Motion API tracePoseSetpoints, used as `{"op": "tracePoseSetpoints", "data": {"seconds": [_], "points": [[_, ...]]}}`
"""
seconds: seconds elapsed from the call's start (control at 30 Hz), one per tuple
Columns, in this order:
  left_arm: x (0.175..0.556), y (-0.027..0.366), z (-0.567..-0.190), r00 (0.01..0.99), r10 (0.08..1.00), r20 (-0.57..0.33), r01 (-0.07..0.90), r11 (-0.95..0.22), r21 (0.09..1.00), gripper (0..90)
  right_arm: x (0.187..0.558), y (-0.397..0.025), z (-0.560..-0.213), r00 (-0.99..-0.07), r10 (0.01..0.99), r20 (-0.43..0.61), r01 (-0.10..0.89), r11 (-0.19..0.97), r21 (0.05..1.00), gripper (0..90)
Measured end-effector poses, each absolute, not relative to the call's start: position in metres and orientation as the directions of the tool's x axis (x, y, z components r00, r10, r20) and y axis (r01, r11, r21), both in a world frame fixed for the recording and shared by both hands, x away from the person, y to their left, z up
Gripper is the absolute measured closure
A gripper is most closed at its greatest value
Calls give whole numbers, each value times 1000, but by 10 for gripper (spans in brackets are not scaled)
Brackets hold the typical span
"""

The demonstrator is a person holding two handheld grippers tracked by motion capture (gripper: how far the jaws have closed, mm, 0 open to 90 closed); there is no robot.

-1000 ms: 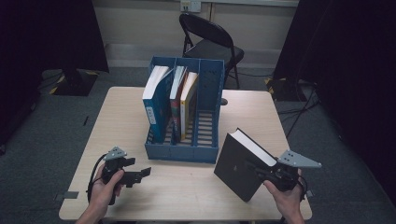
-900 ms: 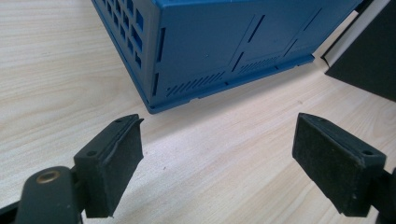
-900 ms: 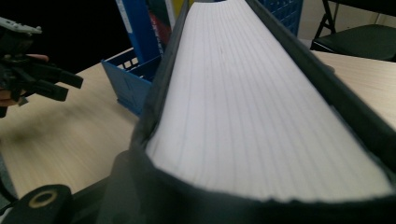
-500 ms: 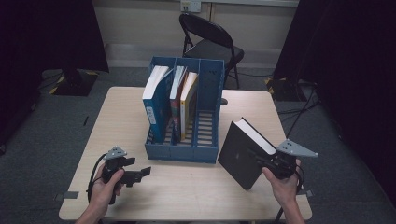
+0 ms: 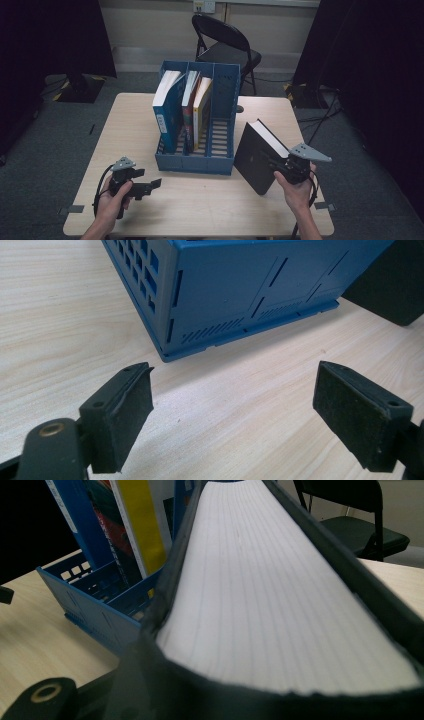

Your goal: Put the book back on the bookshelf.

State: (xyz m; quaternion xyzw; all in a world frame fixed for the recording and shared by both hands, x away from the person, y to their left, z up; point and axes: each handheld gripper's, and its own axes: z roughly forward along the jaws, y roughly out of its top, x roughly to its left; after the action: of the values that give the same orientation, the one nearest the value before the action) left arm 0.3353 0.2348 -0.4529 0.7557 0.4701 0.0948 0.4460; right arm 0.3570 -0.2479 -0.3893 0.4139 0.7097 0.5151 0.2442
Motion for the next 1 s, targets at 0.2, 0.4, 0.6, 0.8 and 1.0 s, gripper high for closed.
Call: {"op": "tracePoseSetpoints", "data": {"seconds": [0.2, 0.4, 0.6, 0.8, 1.0], "points": [[335, 236, -453, 539, 794, -280, 630, -160, 760, 158, 362, -239, -390, -517, 854, 60, 327, 132, 936, 527], [335, 235, -453, 539, 795, -279, 629, -160, 761, 159, 367, -231, -390, -509, 860, 31, 311, 150, 939, 526], [336, 237, -454, 535, 797, -281, 633, -158, 758, 159, 374, -229, -390, -497, 867, 33, 317, 146, 937, 524], [336, 235, -454, 534, 796, -284, 635, -157, 756, 159, 376, -227, -389, -502, 865, 30, 319, 153, 935, 518], [335, 237, -454, 534, 796, -286, 636, -155, 756, 159, 374, -222, -386, -498, 867, 39, 344, 156, 926, 491]]}}
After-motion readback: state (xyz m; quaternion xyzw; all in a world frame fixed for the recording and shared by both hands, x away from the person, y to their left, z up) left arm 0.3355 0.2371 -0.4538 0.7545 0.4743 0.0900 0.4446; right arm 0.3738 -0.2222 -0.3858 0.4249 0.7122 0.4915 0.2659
